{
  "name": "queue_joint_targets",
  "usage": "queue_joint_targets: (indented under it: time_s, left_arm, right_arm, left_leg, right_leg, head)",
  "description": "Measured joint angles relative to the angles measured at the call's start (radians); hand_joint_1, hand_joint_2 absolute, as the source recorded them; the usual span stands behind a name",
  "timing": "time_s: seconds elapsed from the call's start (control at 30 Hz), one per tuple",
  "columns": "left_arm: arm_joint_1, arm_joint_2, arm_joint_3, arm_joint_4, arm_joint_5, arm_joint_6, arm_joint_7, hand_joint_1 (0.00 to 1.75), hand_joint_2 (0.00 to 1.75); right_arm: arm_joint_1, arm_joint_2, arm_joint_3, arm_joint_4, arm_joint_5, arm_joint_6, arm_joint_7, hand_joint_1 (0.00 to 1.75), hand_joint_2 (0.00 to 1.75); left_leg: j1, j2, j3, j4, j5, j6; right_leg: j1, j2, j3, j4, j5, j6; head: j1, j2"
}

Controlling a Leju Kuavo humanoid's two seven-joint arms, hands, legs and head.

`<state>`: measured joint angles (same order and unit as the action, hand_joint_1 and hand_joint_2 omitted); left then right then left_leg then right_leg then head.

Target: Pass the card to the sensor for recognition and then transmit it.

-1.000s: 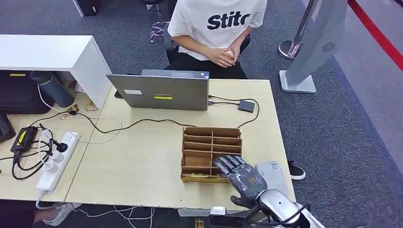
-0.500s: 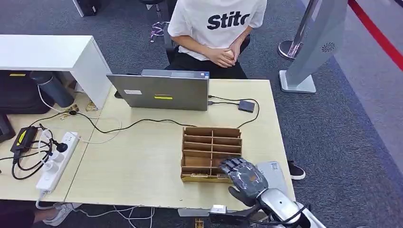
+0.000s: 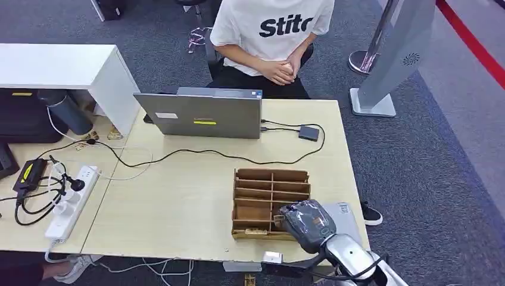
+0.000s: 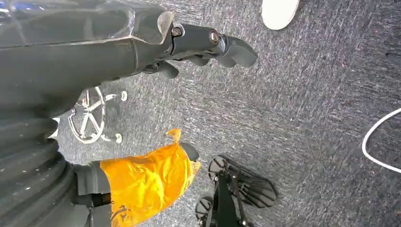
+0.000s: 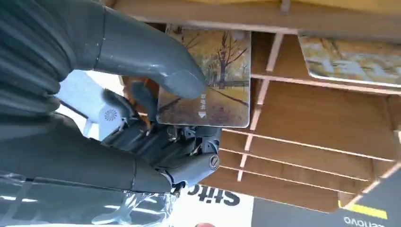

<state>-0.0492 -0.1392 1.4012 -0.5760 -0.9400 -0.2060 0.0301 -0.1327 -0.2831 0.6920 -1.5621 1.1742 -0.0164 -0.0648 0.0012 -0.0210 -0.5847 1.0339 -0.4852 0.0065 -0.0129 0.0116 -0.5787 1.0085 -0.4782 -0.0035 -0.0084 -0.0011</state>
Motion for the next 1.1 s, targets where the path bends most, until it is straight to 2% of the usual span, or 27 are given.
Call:
queue_joint_targets:
  time_s: [0.17,0.37,0.6,0.8,0.9,1.0,1.1]
  left_arm:
    - [0.000,0.000,0.000,0.000,0.001,0.000,0.000,0.00,1.75]
    - [0.000,-0.003,0.000,0.000,-0.002,-0.001,0.000,0.00,1.75]
    - [-0.001,-0.008,0.000,0.000,-0.003,-0.002,0.000,0.00,1.75]
    - [-0.001,-0.010,0.000,0.000,-0.010,-0.002,-0.006,0.00,1.75]
    - [-0.001,-0.010,0.000,0.000,-0.015,-0.002,-0.010,0.00,1.75]
    - [-0.004,-0.006,0.000,0.007,-0.031,-0.001,-0.014,0.00,1.75]
    - [-0.011,0.013,-0.002,0.038,-0.054,0.006,-0.029,0.00,1.75]
  right_arm:
    - [0.003,0.010,-0.005,0.000,0.021,-0.028,-0.010,1.75,1.75]
    - [0.027,0.045,-0.047,-0.028,0.067,-0.138,-0.024,1.75,1.75]
    - [0.043,0.069,-0.081,-0.059,0.073,-0.161,-0.034,1.75,1.75]
    - [0.059,0.102,-0.126,-0.116,0.007,-0.227,-0.123,1.75,1.75]
    - [0.041,0.131,-0.150,-0.163,-0.109,-0.186,-0.179,1.75,1.75]
    - [-0.034,0.174,-0.156,-0.166,-0.256,-0.067,-0.214,1.75,1.75]
    - [-0.168,0.245,-0.163,-0.080,-0.425,0.053,-0.222,1.75,1.75]
  left_leg:
    - [0.000,0.000,0.000,0.000,0.000,0.000]
    - [0.000,0.000,0.000,0.000,0.000,0.000]
    - [0.000,0.000,0.000,0.000,0.000,0.000]
    - [0.000,0.000,0.000,0.000,0.000,0.000]
    - [0.000,0.001,0.000,0.000,0.000,0.000]
    - [0.000,0.003,0.001,0.000,0.000,-0.001]
    - [0.001,0.005,0.001,0.000,0.002,-0.002]
  right_leg:
    - [0.000,0.000,0.000,0.000,0.000,0.000]
    - [0.000,0.000,0.000,0.000,0.000,0.000]
    - [0.000,0.000,0.000,0.000,0.000,0.000]
    - [0.000,0.000,0.000,0.000,0.000,0.000]
    - [0.000,0.001,0.000,0.000,0.000,0.000]
    - [0.000,0.003,0.000,0.001,0.001,-0.001]
    - [0.000,0.004,0.000,0.002,0.002,-0.001]
  head:
    - [0.000,0.000]
    - [0.000,0.000]
    - [0.000,0.000]
    - [0.000,0.000]
    - [0.000,0.000]
    - [0.000,0.000]
    - [0.000,0.000]
